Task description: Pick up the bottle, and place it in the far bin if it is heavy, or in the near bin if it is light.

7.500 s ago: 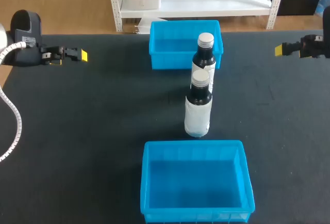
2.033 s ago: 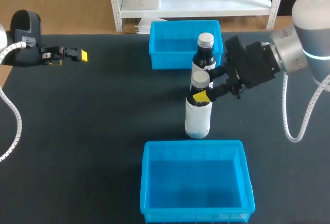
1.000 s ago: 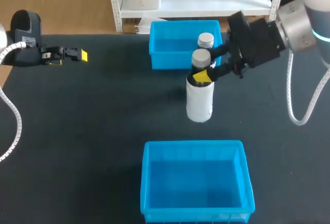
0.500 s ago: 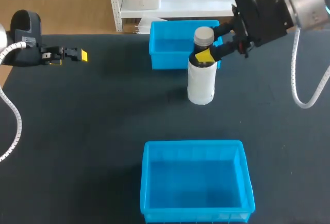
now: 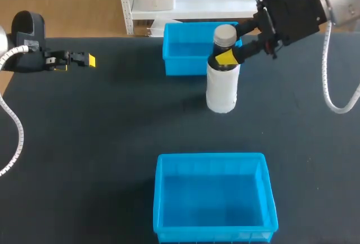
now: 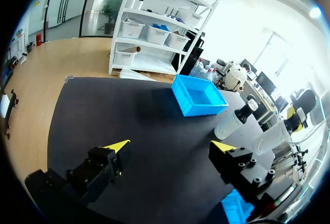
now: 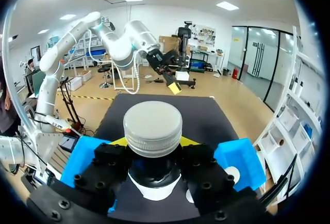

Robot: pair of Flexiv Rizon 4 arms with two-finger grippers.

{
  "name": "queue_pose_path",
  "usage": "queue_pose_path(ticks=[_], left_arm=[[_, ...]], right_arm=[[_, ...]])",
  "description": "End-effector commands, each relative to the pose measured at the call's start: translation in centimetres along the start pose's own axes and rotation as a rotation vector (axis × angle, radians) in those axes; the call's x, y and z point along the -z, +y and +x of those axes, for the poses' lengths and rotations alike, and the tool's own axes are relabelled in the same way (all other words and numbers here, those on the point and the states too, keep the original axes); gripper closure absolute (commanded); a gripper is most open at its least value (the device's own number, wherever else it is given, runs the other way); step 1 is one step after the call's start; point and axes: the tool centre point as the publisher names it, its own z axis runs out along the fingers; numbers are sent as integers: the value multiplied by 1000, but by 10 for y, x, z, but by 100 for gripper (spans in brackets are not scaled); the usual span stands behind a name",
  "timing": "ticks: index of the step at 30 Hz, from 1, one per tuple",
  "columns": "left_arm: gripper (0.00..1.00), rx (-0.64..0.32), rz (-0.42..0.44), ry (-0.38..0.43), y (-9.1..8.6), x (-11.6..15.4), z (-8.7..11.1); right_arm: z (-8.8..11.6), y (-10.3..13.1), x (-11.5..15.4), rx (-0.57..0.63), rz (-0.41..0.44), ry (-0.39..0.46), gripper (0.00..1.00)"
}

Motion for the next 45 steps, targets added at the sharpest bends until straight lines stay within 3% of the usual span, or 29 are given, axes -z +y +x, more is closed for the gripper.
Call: queue_pose_path(ticks=[1,24,45], left_arm=[[0,0,0,0,0,0,0],[0,0,0,0,0,0,0],[0,0,0,0,0,0,0]], right_arm=[[-4,21,-2,8,6,2,100],[-17,111,-40,40,-107,2,100],[4,148,-81,59,-200,-34,100]])
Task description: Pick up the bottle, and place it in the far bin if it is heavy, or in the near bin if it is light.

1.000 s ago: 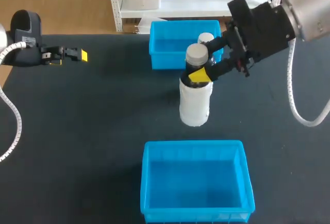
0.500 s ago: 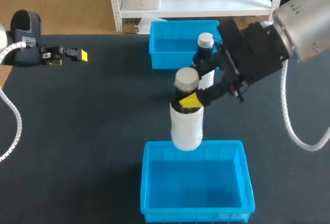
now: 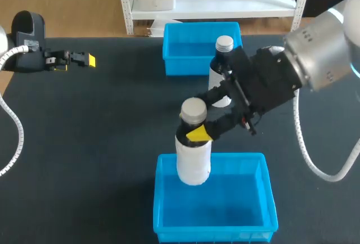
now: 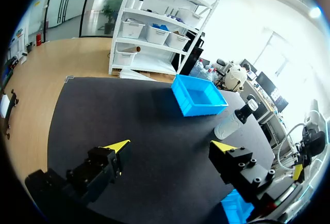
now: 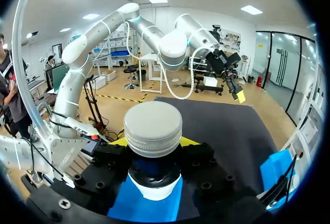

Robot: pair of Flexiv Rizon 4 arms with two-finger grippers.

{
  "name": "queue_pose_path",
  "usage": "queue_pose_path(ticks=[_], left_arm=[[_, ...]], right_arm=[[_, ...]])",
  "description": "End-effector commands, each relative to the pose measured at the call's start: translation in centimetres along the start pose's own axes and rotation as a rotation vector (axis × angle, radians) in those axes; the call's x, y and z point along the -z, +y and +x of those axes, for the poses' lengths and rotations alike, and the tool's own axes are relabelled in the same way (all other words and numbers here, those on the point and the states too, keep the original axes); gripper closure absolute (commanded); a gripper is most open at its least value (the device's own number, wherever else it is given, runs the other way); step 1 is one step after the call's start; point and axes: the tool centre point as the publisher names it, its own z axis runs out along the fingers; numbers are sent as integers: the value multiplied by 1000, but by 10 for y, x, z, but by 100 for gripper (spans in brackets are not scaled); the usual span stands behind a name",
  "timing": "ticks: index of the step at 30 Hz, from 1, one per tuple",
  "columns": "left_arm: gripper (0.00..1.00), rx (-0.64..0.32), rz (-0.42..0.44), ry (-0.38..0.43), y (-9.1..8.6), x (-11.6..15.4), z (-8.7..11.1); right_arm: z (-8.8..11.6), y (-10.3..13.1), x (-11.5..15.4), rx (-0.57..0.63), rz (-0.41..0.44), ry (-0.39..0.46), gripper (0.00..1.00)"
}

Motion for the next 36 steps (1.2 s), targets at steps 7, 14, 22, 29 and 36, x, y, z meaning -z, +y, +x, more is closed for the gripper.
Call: queue_pose_path(ticks=[7,14,22,29,36], left_arm=[[0,0,0,0,0,0,0],[0,0,0,0,0,0,0],[0,0,0,0,0,0,0],[0,0,0,0,0,0,0],[0,0,0,0,0,0,0]], right_arm=[[19,4,-17,-4,-28,-6,100],[32,2,-25,4,-43,-13,100],[45,0,-33,12,-73,-9,100],[50,-3,-37,19,-86,-7,100],[55,-4,-37,20,-90,-5,100]])
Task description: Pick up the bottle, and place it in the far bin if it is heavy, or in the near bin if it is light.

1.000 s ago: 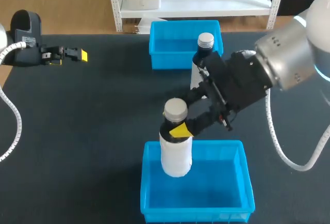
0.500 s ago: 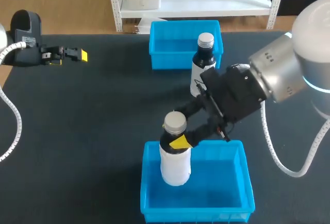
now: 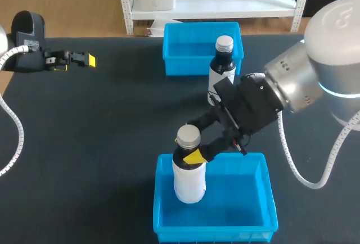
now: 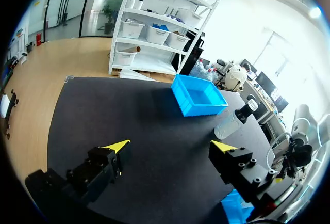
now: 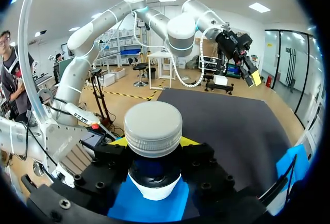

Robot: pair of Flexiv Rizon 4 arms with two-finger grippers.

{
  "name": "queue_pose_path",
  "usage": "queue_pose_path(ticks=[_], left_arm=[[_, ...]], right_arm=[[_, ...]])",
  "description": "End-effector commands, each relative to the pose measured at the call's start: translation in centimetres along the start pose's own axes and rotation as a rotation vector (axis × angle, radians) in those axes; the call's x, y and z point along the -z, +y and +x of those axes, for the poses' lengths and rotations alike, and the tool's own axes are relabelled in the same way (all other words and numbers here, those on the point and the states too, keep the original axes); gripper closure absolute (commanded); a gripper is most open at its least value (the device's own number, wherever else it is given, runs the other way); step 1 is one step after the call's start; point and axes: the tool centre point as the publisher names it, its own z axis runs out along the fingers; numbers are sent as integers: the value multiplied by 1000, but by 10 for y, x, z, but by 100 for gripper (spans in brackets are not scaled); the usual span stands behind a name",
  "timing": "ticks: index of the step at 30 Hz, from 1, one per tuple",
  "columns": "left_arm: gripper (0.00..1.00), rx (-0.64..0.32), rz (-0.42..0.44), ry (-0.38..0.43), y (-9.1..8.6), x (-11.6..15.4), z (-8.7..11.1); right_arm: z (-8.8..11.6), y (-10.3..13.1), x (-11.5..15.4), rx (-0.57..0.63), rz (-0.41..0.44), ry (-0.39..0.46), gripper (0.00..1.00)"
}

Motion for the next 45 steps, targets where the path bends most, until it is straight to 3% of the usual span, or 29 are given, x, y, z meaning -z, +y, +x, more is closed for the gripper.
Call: queue_pose_path(ticks=[1,10,15,19,24,26,27,28,39,45], left_arm=[[0,0,0,0,0,0,0],[0,0,0,0,0,0,0],[0,0,0,0,0,0,0],[0,0,0,0,0,0,0],[0,0,0,0,0,0,0],[0,0,0,0,0,0,0],[0,0,0,0,0,0,0],[0,0,0,0,0,0,0],[0,0,0,0,0,0,0],[0,0,0,0,0,0,0]], right_arm=[[3,-2,-1,1,-5,-4,100],[6,-3,-3,1,-10,-7,100],[8,-3,-5,-2,-15,-6,86],[9,-3,-5,-6,-19,-4,61],[9,-3,-6,-6,-22,-4,51],[9,-3,-6,-5,-22,-2,32],[9,-3,-6,-5,-23,-2,11],[9,-3,-6,-5,-24,-1,0],[12,-2,-2,-12,-34,10,0],[28,-6,18,-59,5,46,0]])
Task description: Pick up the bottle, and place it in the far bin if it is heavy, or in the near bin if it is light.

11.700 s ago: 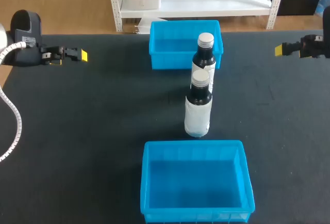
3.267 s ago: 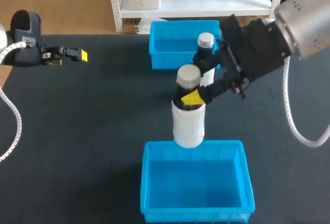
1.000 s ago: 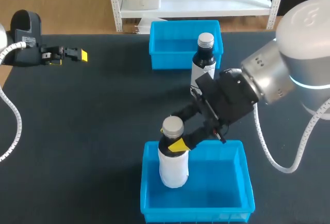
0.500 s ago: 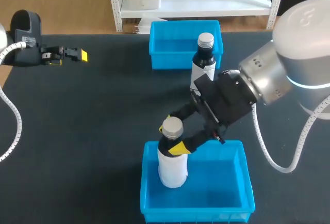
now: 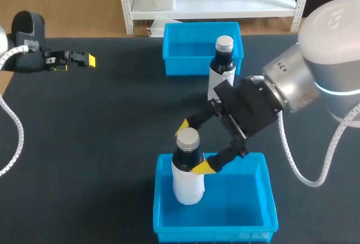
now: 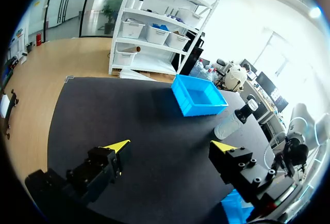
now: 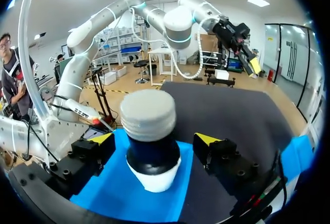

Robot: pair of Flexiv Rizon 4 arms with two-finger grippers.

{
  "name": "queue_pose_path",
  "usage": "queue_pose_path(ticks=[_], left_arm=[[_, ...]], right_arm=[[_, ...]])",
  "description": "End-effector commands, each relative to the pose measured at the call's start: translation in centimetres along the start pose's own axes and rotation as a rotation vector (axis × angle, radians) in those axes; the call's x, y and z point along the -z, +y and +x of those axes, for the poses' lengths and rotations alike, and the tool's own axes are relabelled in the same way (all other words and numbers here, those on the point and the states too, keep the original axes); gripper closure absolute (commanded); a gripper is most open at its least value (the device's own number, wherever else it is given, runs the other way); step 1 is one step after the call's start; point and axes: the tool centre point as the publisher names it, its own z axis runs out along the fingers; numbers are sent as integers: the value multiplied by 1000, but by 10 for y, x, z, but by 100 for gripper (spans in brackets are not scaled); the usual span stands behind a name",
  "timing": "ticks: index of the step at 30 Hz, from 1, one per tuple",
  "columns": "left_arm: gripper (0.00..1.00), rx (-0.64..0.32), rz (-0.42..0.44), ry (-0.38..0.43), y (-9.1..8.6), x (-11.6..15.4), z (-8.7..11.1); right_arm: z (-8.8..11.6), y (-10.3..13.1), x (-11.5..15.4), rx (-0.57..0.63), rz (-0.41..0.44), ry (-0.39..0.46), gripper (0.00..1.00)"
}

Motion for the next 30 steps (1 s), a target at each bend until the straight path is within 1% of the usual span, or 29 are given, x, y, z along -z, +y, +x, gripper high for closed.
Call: queue_pose_path(ticks=[1,6,10,15,19,25,30], left_arm=[[0,0,0,0,0,0,0],[0,0,0,0,0,0,0],[0,0,0,0,0,0,0],[0,0,0,0,0,0,0],[0,0,0,0,0,0,0],[0,0,0,0,0,0,0],[0,0,0,0,0,0,0]], right_arm=[[8,1,20,-23,29,19,0],[23,-5,56,-70,96,43,0],[35,-17,90,-112,159,50,0],[47,-48,135,-143,242,67,0],[55,-74,165,-150,278,66,0],[66,-113,197,-148,299,59,0],[74,-145,214,-138,300,43,0]])
